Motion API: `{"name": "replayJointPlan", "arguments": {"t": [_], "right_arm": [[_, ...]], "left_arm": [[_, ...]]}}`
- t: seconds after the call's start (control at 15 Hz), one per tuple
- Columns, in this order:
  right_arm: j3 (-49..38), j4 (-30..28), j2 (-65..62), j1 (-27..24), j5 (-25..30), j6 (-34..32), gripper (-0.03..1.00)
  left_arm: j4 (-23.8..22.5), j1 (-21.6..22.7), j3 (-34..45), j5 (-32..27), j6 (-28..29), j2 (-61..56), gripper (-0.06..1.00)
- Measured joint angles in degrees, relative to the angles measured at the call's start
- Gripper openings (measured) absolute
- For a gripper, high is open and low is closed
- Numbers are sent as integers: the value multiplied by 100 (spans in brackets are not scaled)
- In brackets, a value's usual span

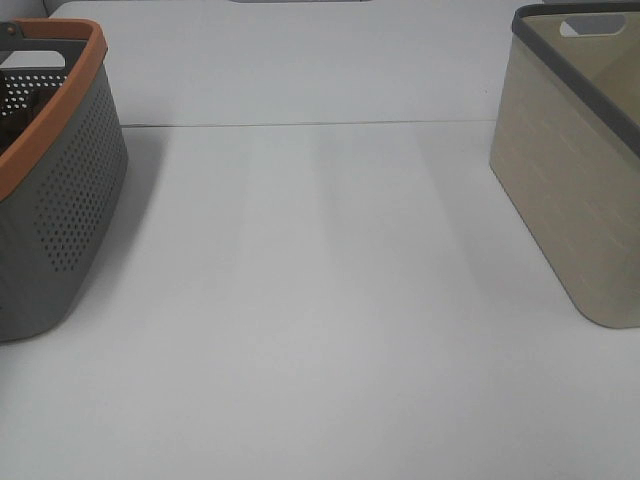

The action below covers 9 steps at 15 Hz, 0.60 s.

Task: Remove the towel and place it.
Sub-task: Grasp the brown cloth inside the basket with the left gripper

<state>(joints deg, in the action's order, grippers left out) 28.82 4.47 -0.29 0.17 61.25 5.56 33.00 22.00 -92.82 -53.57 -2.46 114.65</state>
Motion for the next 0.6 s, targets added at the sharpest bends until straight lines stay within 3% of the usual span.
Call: {"name": "replayJointPlan", "arguments": {"t": [0.27, 0.6], "right_arm": [[0, 0, 0, 0, 0, 0, 60], [0, 0, 0, 0, 0, 0, 60]], "left_arm": [[0, 0, -6, -292, -172, 0, 4], [178, 0, -350, -882, -533, 6, 0]]}}
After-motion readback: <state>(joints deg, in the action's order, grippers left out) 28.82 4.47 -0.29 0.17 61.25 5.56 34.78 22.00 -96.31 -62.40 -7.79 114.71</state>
